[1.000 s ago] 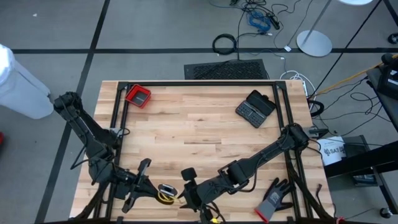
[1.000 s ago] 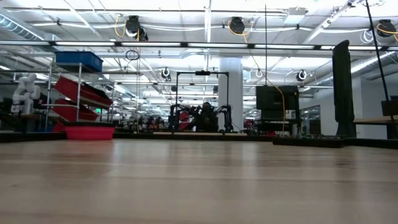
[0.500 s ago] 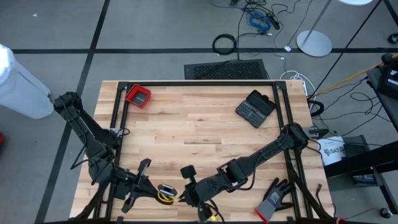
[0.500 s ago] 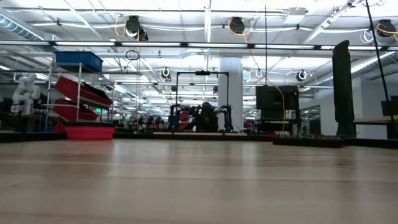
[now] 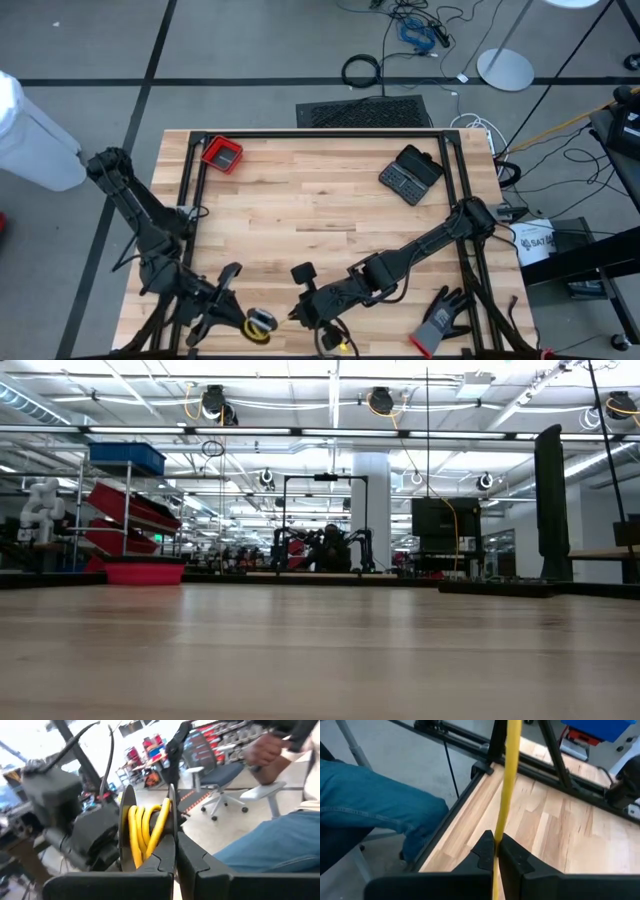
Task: Coil cords
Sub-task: Coil the yellow cable wire onto the spool
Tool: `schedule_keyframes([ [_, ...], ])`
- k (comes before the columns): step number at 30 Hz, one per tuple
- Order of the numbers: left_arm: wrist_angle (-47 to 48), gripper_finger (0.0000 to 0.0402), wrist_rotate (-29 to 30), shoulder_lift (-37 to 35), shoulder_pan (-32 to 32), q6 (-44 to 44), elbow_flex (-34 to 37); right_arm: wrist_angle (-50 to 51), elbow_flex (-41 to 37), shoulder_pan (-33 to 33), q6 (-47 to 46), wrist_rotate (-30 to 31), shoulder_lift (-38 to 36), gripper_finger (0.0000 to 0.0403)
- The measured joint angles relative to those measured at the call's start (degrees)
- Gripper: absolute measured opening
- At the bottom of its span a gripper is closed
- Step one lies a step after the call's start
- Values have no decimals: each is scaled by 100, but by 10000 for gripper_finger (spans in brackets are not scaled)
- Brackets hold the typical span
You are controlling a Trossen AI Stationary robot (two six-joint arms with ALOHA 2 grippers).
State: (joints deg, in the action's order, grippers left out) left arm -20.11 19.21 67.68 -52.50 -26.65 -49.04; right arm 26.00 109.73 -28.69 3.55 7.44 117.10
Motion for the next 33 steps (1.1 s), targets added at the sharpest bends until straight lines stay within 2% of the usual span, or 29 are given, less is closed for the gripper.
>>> schedule_keyframes([
  [12,-5,4,91,-7,-200,-225,-26,192,0,2,-93,-4,0,0],
  [21,-198,4,-8,30,-25,-238,-33,-259,0,61,186,-18,0,0],
  [33,-1052,4,-1058,686,322,-678,-35,-409,-4,148,474,-205,207,0],
])
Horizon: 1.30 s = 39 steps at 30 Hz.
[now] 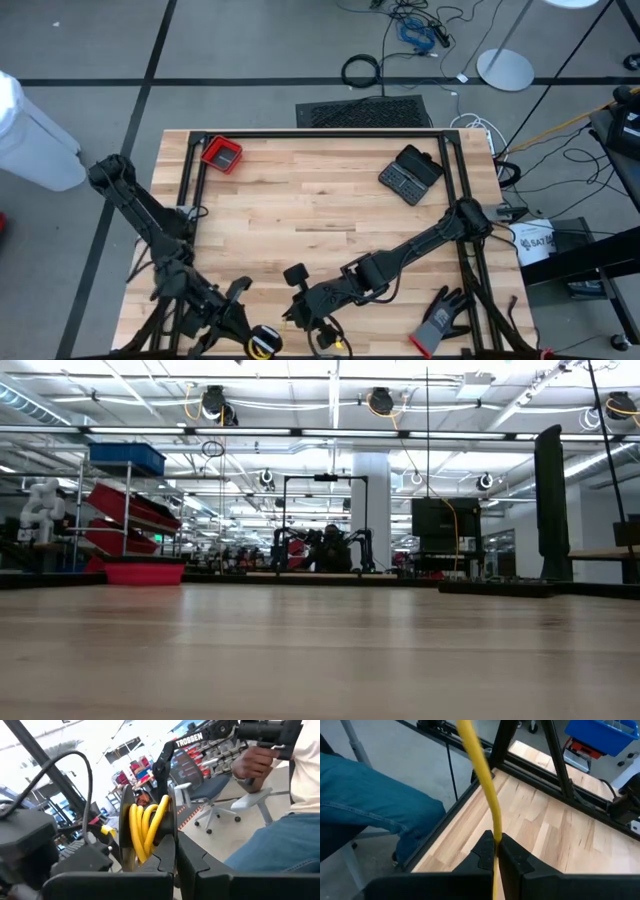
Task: Coil cords
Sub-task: Coil the yellow cable wire onto the spool
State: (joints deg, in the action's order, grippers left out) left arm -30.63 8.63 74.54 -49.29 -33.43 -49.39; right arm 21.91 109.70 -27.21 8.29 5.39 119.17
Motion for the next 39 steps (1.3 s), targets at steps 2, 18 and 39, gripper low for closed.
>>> schedule_keyframes([
  [2,-100,4,-82,82,69,0,0,-39,-1,35,-9,-35,38,0],
  [18,-365,4,-1220,492,605,742,0,-35,-1,127,326,-18,55,0],
  [39,210,4,-1856,531,916,1440,2,-74,332,-363,1059,3065,55,0],
])
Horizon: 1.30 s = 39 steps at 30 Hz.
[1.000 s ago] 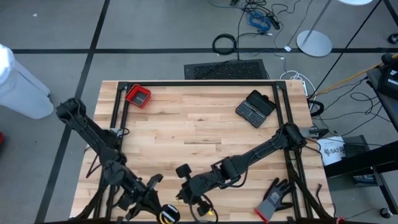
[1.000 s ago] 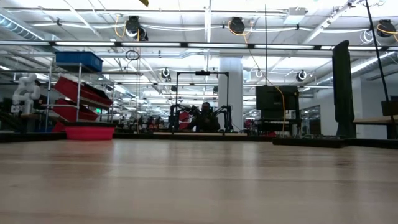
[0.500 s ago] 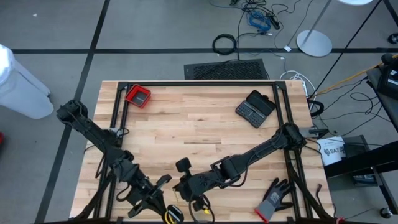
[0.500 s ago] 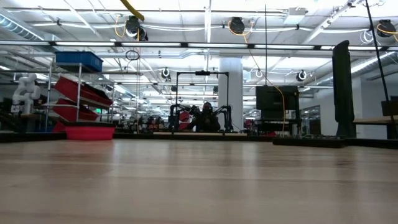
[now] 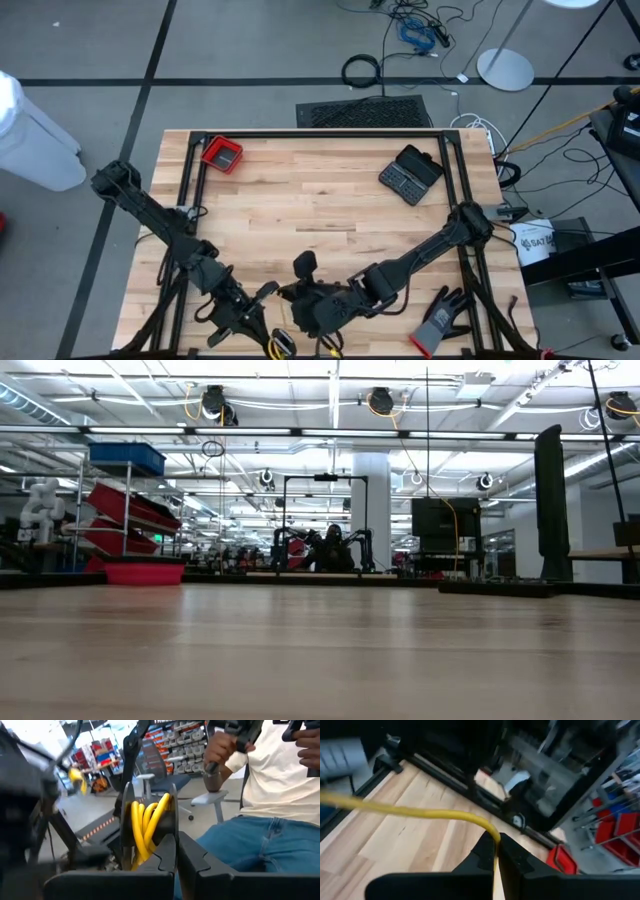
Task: Coil cords
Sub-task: Coil the yellow cable wire onto the spool
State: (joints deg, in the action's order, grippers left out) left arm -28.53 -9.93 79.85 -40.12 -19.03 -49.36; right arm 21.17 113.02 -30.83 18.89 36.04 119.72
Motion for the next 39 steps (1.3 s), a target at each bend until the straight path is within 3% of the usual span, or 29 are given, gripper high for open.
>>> schedule_keyframes([
  [11,211,4,-112,0,101,224,0,6,102,-148,178,3,0,0],
  [16,172,4,-217,0,101,90,0,3,102,-145,272,-489,0,0],
  [22,3,4,-449,0,101,71,0,-5,102,-153,286,-510,0,0],
  [39,-139,4,-359,0,105,-93,2,-133,104,-51,248,-1103,209,0],
])
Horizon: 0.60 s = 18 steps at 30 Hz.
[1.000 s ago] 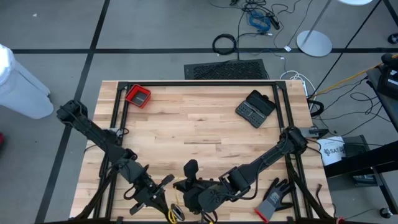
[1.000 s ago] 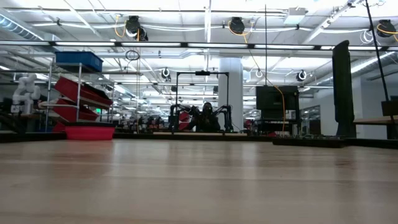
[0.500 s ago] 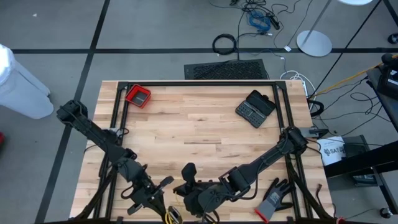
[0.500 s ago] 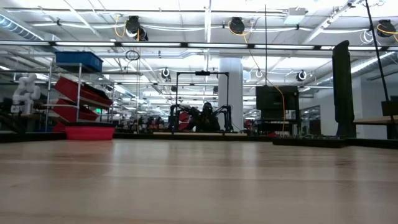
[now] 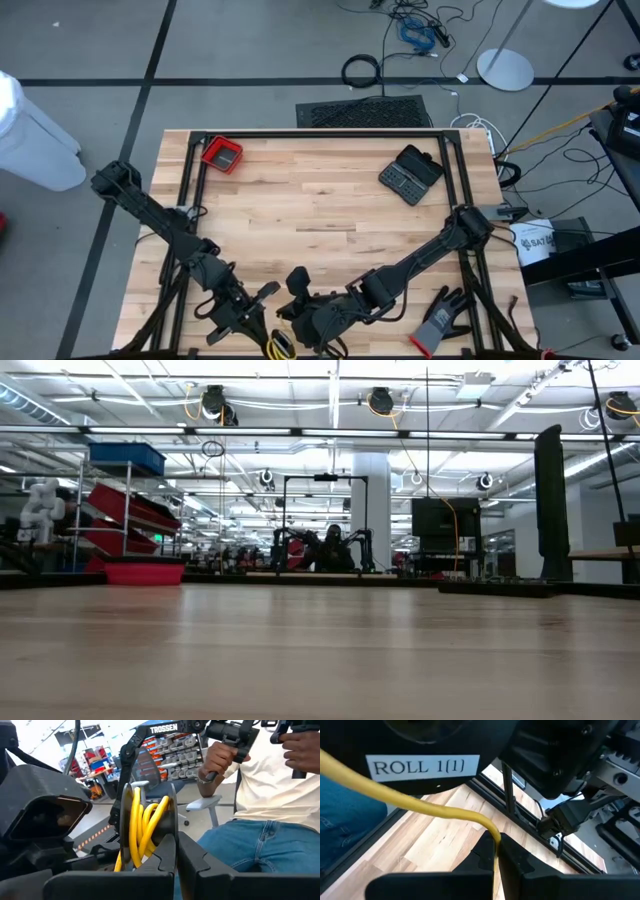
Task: Coil cords
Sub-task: Coil the yellow cable wire onto the spool
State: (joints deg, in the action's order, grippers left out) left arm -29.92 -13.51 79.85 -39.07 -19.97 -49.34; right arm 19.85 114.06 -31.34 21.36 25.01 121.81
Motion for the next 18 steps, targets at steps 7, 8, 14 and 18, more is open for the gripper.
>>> schedule_keyframes([
  [7,110,4,502,-26,-7,-33,2,3,0,12,69,52,14,0],
  [8,189,4,570,-60,-7,-33,2,4,0,9,88,56,14,0],
  [14,609,4,1038,-327,-87,-46,2,129,0,-22,82,58,16,0],
  [18,655,4,1394,-502,-292,-304,2,207,0,-23,50,32,16,0],
])
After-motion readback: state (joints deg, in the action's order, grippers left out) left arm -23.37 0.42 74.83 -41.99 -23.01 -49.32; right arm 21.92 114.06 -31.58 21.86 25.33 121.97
